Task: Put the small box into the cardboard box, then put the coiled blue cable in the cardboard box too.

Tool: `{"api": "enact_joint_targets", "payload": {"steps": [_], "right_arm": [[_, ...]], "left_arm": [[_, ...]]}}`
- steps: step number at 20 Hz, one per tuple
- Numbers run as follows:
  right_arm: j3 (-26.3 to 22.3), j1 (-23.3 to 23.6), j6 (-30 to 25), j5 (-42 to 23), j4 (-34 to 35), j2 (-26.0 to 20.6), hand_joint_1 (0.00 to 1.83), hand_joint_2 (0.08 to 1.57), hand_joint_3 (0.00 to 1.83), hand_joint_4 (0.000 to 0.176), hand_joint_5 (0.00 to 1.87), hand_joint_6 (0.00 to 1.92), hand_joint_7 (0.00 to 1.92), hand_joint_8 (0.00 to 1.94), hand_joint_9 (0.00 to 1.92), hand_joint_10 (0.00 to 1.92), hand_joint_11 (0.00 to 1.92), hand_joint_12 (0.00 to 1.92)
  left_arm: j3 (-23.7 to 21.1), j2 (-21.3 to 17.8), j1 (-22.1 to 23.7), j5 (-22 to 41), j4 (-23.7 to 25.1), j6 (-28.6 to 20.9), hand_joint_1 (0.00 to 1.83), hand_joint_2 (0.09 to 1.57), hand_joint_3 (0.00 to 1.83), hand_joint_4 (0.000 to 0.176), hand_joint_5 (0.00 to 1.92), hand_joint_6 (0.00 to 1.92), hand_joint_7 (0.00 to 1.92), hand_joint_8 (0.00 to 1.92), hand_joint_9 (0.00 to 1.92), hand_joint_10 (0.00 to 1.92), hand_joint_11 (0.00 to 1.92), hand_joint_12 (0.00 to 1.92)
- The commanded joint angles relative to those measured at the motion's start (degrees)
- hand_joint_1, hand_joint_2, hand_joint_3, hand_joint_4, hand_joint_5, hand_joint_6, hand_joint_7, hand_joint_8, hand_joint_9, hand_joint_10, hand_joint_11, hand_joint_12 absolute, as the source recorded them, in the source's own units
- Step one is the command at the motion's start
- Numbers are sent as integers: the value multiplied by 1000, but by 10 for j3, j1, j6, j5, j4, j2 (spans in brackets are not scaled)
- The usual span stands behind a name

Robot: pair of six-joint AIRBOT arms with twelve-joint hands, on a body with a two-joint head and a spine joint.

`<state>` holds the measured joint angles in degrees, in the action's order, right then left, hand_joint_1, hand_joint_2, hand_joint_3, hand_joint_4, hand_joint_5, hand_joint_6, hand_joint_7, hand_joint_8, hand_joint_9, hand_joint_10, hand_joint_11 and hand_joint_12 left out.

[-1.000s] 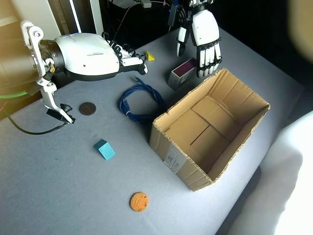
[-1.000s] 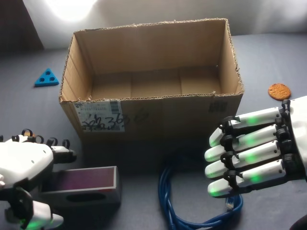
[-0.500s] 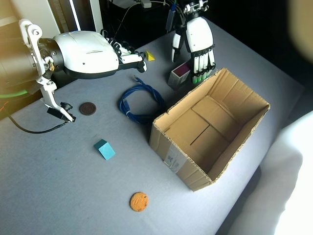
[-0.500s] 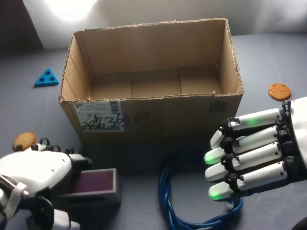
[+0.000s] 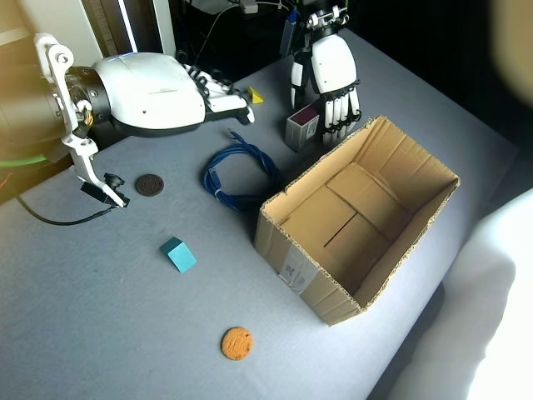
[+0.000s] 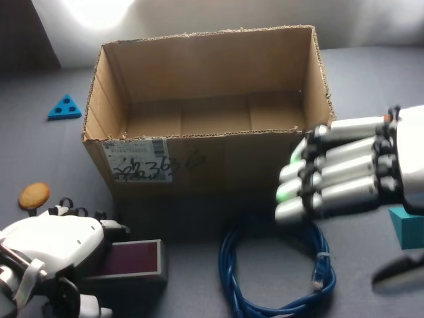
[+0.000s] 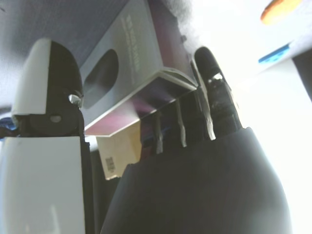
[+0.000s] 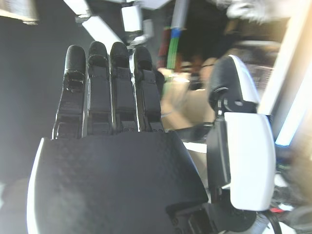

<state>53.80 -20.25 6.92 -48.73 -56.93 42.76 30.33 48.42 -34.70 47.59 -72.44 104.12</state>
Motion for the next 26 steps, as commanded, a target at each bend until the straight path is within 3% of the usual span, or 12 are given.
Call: {"api": "enact_joint_targets", "payload": {"steps": [1, 2, 3, 4, 6, 7, 8, 10, 11, 12, 24, 26], "right_arm": [[-6, 4, -5, -37, 28, -5, 367, 1169, 3, 0, 394, 1, 380, 3, 338, 5, 0, 811], [-10, 4, -14, -21, 28, -5, 372, 1173, 5, 0, 390, 0, 377, 1, 335, 3, 0, 810], [-11, 4, -22, -12, 29, -5, 386, 1170, 0, 0, 400, 2, 378, 2, 337, 3, 0, 812], [-11, 4, -28, -1, 34, -5, 396, 1165, 0, 0, 413, 5, 392, 4, 349, 6, 0, 833], [-11, 4, -35, 41, 53, -7, 396, 1166, 0, 0, 417, 4, 392, 2, 344, 3, 0, 800], [-11, 4, -35, 59, 59, -8, 434, 1154, 0, 0, 441, 8, 409, 5, 355, 5, 0, 826], [-11, 3, -35, 72, 65, -10, 399, 1164, 1, 0, 423, 1, 389, 0, 337, 0, 0, 781], [-11, 3, -35, 72, 71, -12, 401, 1160, 0, 0, 433, 5, 399, 5, 342, 3, 0, 779], [-11, 4, -35, 69, 72, -12, 381, 1169, 2, 0, 424, 1, 391, 1, 334, 0, 0, 761], [-11, 4, -35, 61, 72, -12, 398, 1166, 0, 0, 425, 3, 396, 3, 339, 3, 0, 765], [-11, 5, -35, 56, 73, -11, 383, 1165, 0, 0, 403, 0, 394, 1, 351, 6, 0, 828], [-12, 4, -36, 56, 73, -11, 357, 1178, 4, 0, 399, 0, 386, 0, 344, 1, 0, 813]], "left_arm": [[1, -2, -1, 38, 27, 1, 1183, 1096, 8, 0, 458, 15, 506, 15, 429, 28, 0, 990], [1, -1, -1, 38, 27, 1, 1307, 1136, 8, 0, 628, 39, 704, 48, 639, 93, 107, 1141], [1, -1, -1, 39, 27, 1, 1358, 1178, 3, 0, 728, 995, 892, 892, 792, 1105, 363, 1201], [1, -1, -1, 39, 27, 1, 1349, 1210, 7, 0, 668, 1243, 843, 1203, 730, 1403, 410, 1222], [1, -1, -2, 39, 27, 1, 1356, 1188, 1, 0, 750, 1189, 872, 1211, 762, 1383, 515, 1192], [1, -1, -2, 39, 27, 0, 1459, 1161, 4, 0, 811, 1105, 895, 1127, 862, 1252, 561, 1571], [1, -2, -2, 39, 27, 0, 1483, 1157, 2, 0, 826, 1107, 873, 1135, 886, 1195, 591, 1663], [1, -6, -2, 39, 33, 0, 1484, 1155, 0, 0, 818, 1128, 892, 1116, 899, 1173, 587, 1657], [1, -11, -3, 39, 37, 0, 1389, 1156, 0, 0, 818, 1129, 892, 1157, 865, 1252, 596, 1347], [1, -18, -3, 43, 42, 0, 1374, 1131, 1, 0, 870, 1060, 933, 1088, 910, 1192, 698, 1111], [35, -82, 3, 78, 86, -37, 1365, 1149, 0, 0, 858, 1129, 908, 1122, 840, 1245, 602, 1154], [45, -89, 8, 80, 93, -46, 1361, 1161, 2, 0, 857, 1125, 863, 1209, 813, 1277, 592, 1158]]}}
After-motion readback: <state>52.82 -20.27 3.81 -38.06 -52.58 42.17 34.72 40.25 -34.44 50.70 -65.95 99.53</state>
